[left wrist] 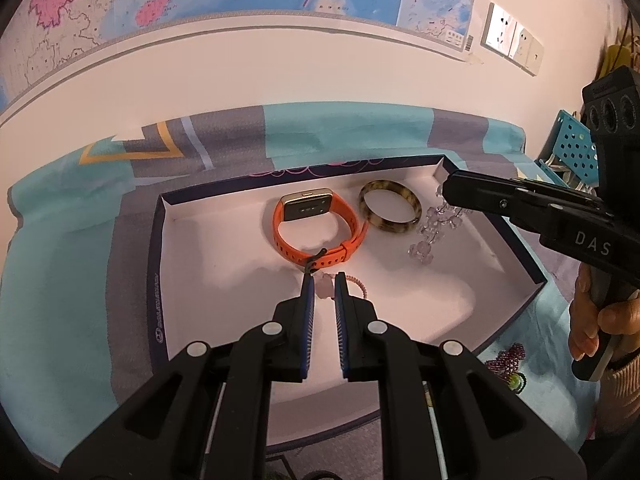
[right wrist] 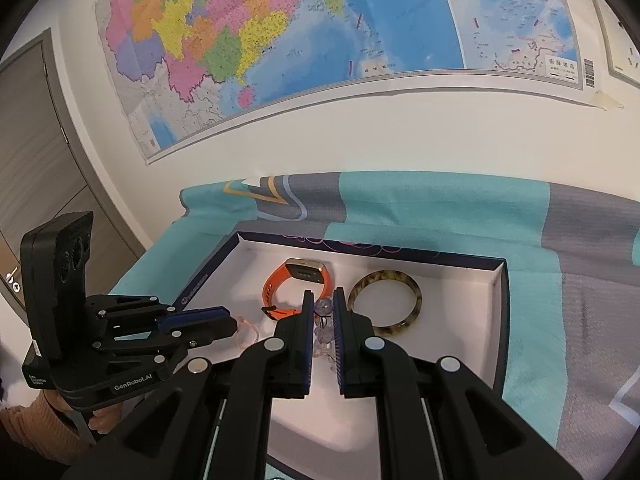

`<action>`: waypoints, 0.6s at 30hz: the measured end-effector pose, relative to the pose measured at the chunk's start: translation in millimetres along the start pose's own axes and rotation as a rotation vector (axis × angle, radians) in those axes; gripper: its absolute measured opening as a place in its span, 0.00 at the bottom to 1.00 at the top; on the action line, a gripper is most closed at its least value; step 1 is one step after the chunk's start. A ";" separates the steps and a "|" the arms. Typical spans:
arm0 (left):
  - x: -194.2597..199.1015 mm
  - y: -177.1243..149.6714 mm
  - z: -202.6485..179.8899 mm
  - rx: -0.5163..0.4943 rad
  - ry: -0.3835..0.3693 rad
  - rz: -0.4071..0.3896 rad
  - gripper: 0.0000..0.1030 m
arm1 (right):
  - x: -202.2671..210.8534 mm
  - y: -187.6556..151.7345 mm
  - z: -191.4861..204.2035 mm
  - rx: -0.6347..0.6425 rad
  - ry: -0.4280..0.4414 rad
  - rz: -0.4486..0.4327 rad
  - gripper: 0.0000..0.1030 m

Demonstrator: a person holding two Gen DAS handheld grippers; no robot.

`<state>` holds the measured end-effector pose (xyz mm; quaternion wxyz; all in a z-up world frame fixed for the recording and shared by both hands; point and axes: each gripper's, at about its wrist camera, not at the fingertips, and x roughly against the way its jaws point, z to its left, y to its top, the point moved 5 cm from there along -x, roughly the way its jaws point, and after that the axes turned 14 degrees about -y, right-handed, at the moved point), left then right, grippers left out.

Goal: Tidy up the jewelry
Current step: 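Lift and carry the crystal bracelet and pink hair tie into the box with both tools, then open both tools to release the crystal bracelet and pink hair tie in the box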

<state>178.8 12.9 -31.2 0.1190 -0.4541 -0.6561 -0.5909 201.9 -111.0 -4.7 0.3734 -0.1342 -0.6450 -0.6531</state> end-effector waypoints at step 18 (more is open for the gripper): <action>-15.9 -5.6 10.7 0.036 0.014 0.038 0.11 | -23.9 -17.2 -7.7 0.007 -0.019 0.078 0.08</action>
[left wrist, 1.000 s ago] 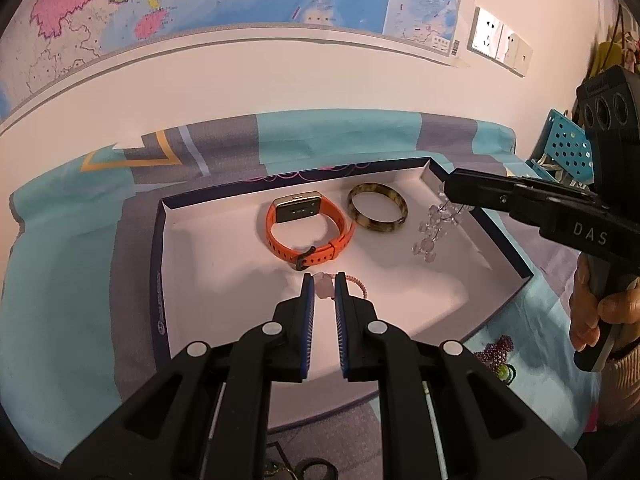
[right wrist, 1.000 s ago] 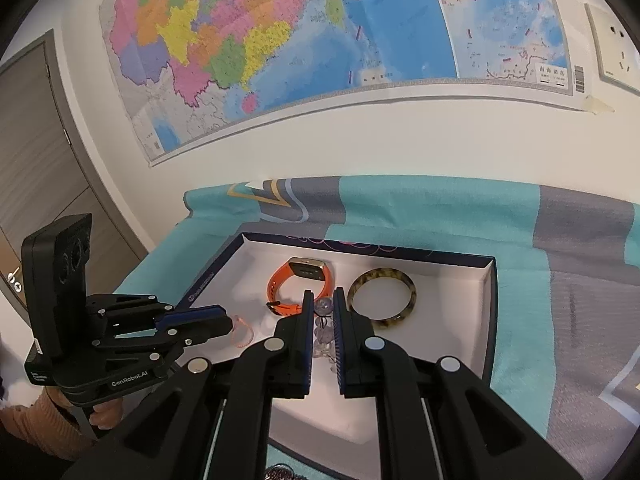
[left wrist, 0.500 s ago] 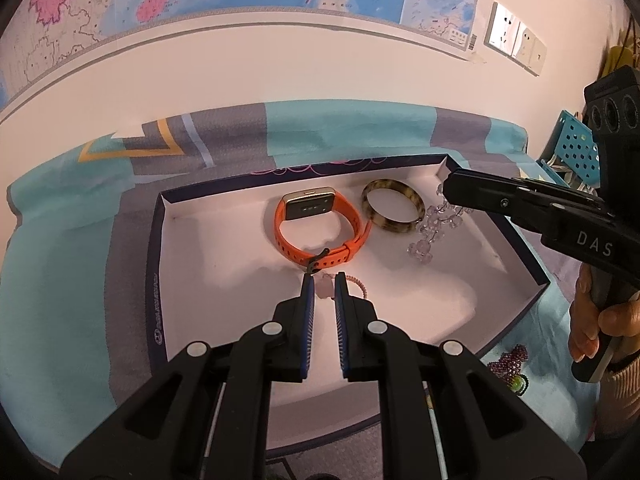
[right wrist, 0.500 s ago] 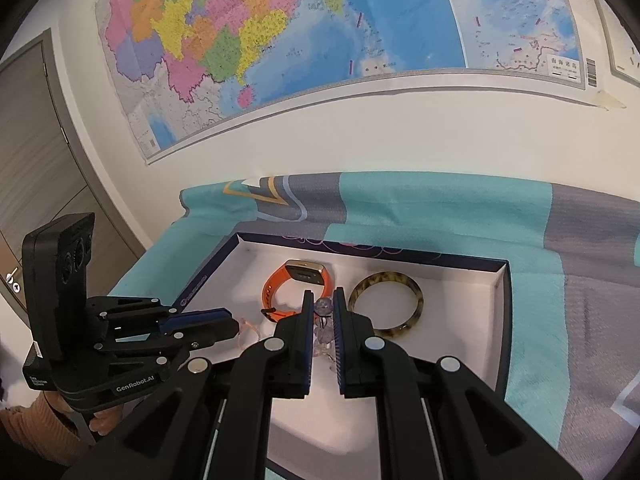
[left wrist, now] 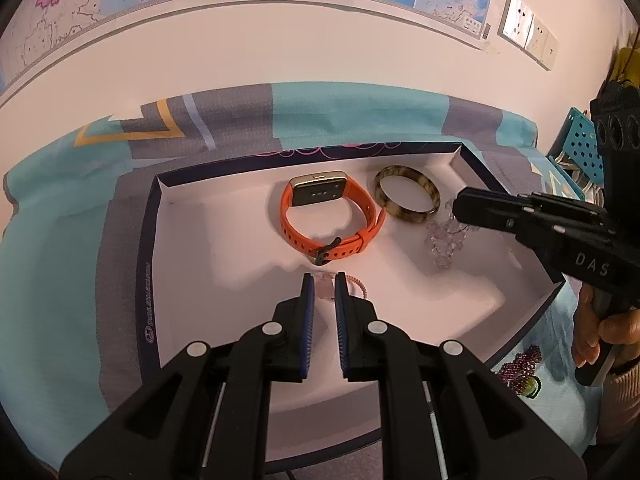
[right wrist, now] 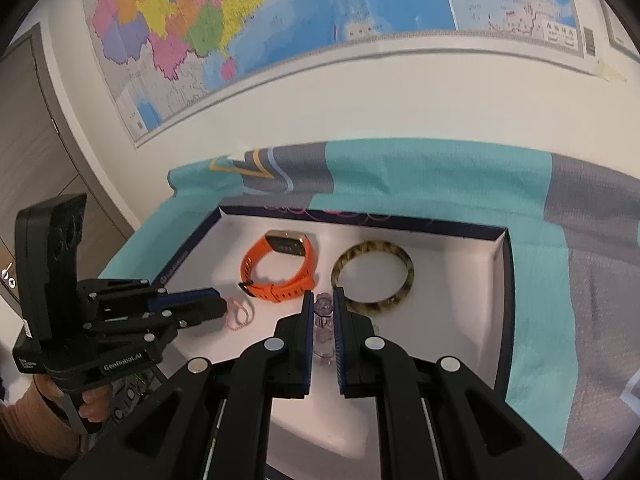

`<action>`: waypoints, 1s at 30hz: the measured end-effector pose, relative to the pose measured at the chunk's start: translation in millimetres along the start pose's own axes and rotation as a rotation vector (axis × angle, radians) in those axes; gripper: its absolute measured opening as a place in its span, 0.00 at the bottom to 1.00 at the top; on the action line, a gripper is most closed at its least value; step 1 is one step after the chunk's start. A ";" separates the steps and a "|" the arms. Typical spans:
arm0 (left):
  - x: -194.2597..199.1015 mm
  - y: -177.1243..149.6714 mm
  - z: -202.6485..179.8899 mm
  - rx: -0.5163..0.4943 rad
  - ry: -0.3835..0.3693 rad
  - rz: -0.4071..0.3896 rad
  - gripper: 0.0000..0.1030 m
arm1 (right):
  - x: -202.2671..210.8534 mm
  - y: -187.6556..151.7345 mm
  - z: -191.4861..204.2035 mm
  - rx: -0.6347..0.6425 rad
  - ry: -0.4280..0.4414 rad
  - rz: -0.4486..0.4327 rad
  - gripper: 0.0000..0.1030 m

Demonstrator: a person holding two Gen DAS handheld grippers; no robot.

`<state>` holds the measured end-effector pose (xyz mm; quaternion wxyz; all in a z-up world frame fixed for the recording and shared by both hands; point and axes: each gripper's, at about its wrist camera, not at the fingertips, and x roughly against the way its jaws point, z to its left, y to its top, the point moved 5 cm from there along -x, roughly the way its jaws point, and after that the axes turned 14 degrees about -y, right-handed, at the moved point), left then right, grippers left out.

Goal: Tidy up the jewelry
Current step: 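Open both tools to release the crystal bracelet and pink hair tie in the box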

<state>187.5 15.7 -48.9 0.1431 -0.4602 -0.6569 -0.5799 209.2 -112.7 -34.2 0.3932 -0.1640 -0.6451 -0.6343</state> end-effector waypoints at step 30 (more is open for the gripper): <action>30.3 -2.5 -3.3 -0.010 0.053 -0.071 0.42 | 15.1 -13.3 -7.8 -0.008 -0.044 -0.004 0.22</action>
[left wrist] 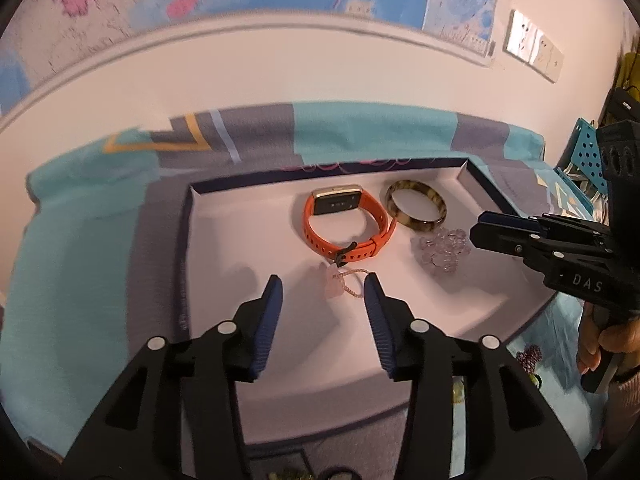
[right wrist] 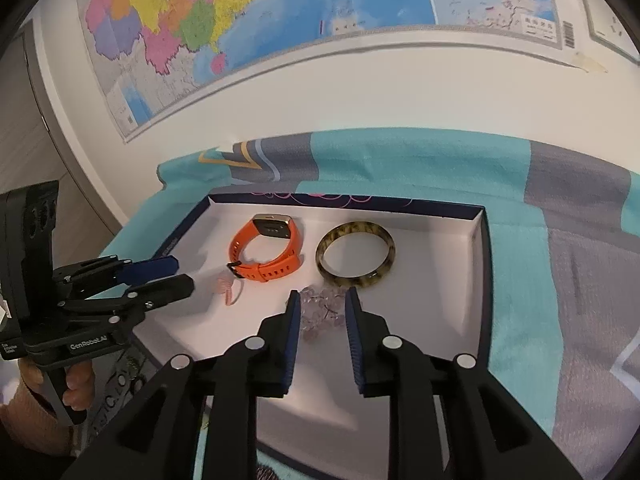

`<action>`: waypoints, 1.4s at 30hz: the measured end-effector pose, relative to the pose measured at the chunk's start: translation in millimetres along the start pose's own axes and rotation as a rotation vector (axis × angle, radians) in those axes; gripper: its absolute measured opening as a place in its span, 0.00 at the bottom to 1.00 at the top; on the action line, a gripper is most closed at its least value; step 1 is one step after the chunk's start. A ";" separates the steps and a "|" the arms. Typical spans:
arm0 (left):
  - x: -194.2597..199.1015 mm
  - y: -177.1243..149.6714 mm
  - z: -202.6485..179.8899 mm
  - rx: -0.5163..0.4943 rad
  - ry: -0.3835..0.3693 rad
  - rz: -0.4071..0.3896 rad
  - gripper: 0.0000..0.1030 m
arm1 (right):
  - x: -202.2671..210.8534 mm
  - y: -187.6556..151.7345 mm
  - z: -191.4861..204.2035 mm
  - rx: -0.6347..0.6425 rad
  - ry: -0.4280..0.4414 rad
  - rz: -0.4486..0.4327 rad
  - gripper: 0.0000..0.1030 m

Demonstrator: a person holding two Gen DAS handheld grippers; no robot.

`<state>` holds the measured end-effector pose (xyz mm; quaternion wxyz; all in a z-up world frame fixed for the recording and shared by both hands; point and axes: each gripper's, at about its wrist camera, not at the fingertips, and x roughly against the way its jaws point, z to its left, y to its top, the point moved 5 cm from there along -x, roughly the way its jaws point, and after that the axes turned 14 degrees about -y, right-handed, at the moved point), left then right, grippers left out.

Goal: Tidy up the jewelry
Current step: 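Open both tools to release the crystal bracelet and pink hair tie in the box, then withdraw both tools from the box toward the remaining jewelry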

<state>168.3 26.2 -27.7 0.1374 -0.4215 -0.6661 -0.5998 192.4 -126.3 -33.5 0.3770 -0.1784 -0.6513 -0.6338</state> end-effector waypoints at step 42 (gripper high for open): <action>75.4 -99.7 -39.3 -0.037 -0.058 -0.037 0.57 | 53.2 -100.4 -3.8 0.004 0.006 0.090 0.35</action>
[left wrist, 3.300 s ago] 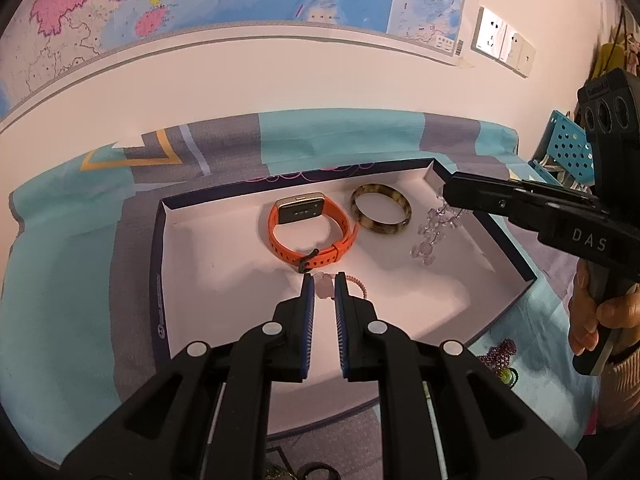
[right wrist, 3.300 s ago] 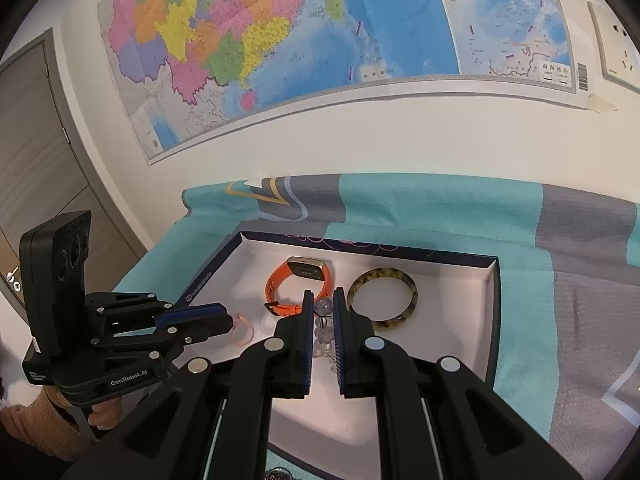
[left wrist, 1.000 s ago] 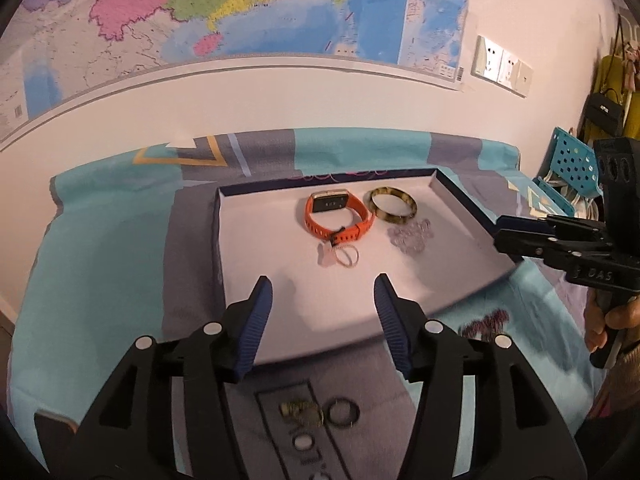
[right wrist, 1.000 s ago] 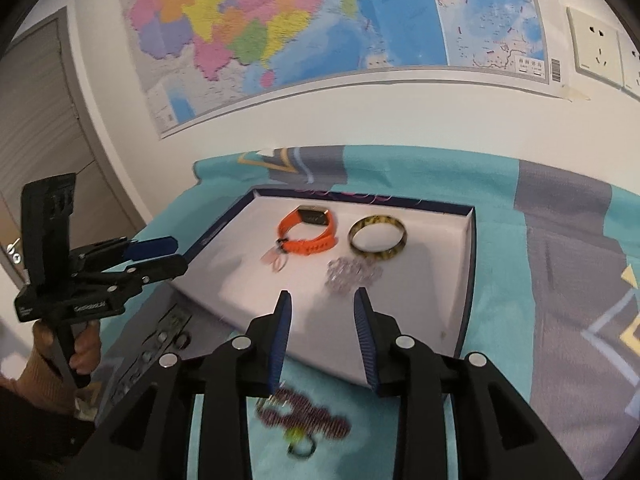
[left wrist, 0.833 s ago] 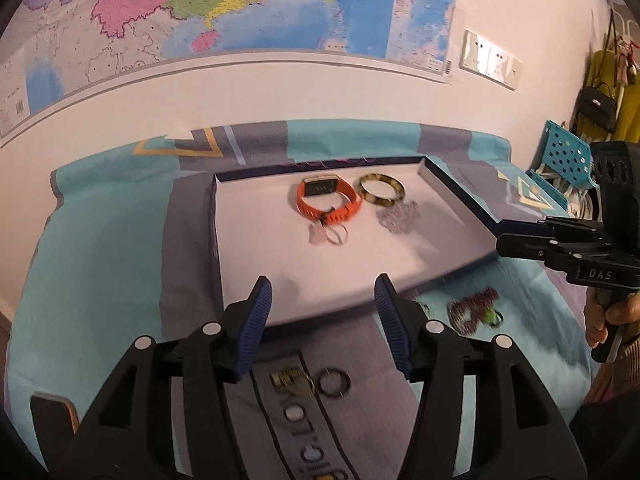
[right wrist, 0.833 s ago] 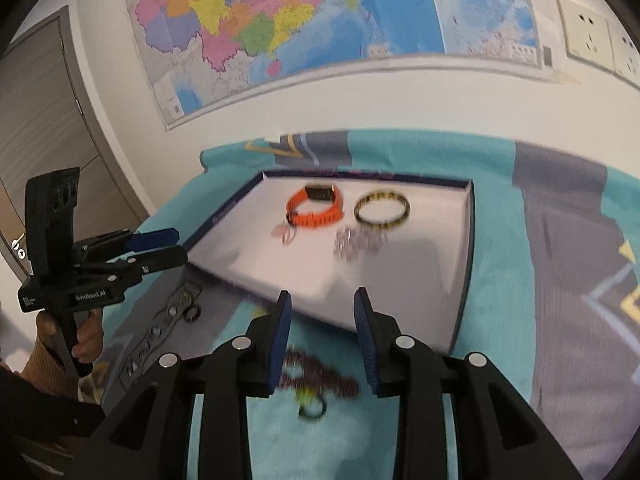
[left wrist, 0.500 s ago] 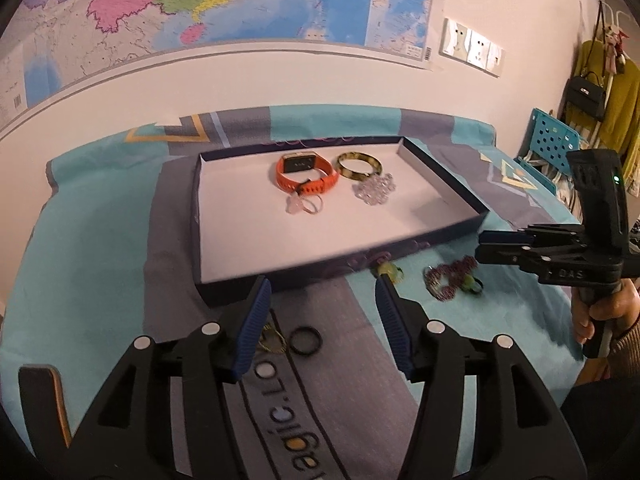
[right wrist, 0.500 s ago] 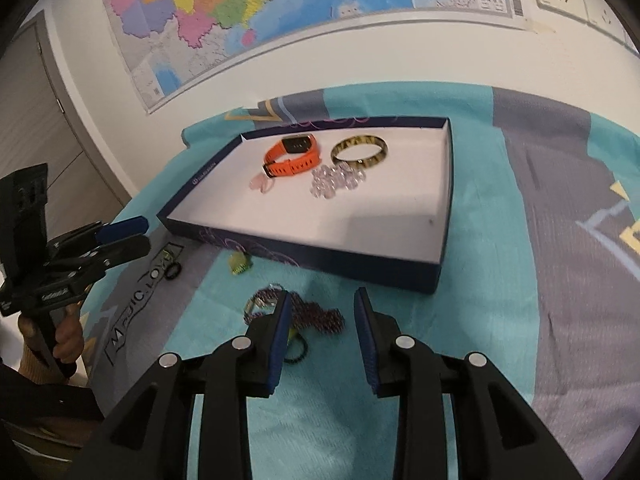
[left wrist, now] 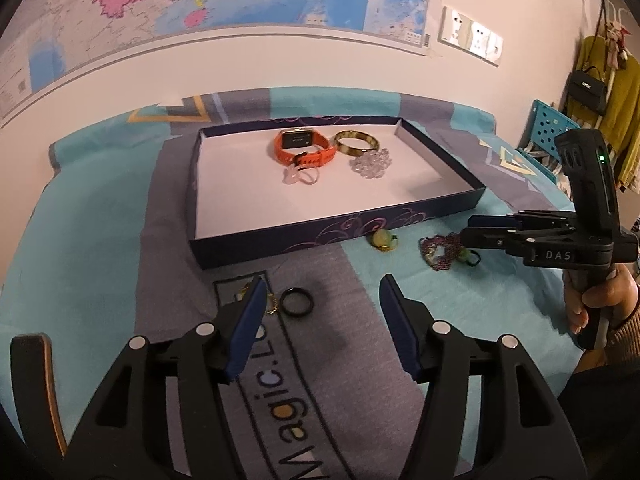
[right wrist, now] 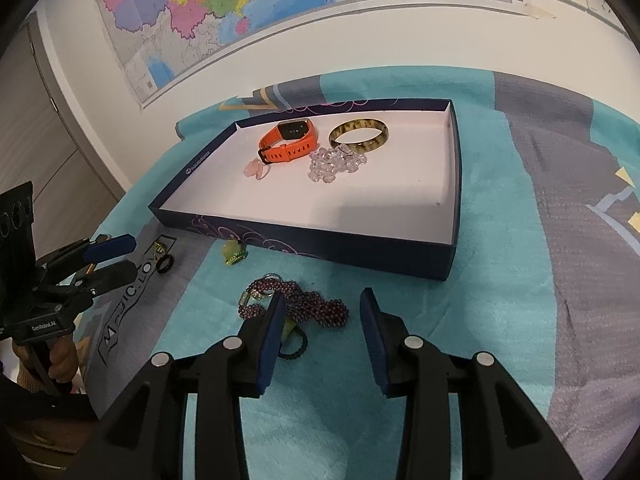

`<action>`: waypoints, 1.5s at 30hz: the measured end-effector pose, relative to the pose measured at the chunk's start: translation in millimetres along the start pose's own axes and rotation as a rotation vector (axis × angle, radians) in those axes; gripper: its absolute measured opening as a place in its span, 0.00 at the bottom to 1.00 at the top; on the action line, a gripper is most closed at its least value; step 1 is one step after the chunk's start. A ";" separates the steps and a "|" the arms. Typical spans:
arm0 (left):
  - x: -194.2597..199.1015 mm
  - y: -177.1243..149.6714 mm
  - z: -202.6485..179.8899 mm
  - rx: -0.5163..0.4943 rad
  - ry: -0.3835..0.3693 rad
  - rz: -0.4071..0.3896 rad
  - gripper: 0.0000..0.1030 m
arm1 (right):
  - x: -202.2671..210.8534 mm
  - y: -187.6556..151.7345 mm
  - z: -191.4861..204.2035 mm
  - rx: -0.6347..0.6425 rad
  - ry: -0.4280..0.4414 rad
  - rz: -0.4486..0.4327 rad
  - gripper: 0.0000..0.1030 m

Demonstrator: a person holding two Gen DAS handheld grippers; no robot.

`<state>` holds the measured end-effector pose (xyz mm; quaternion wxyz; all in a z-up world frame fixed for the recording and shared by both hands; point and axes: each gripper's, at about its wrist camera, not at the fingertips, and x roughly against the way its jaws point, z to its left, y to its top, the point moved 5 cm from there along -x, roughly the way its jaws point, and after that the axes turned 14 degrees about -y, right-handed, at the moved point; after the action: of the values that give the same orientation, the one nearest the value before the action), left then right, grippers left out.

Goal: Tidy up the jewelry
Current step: 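Withdraw both tools from the box toward the remaining jewelry, then grasp the black ring with the left tool while the right tool grasps the purple beaded bracelet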

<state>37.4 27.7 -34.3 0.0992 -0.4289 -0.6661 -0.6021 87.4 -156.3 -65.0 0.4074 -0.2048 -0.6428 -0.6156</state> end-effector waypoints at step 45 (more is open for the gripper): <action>-13.1 -13.0 2.5 0.027 -0.042 0.067 0.44 | 18.7 9.9 7.5 -0.029 0.115 -0.042 0.05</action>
<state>37.4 25.1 -52.8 0.1112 -0.4622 -0.6614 -0.5801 82.0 -152.0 -43.7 0.4276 -0.1615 -0.6135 -0.6439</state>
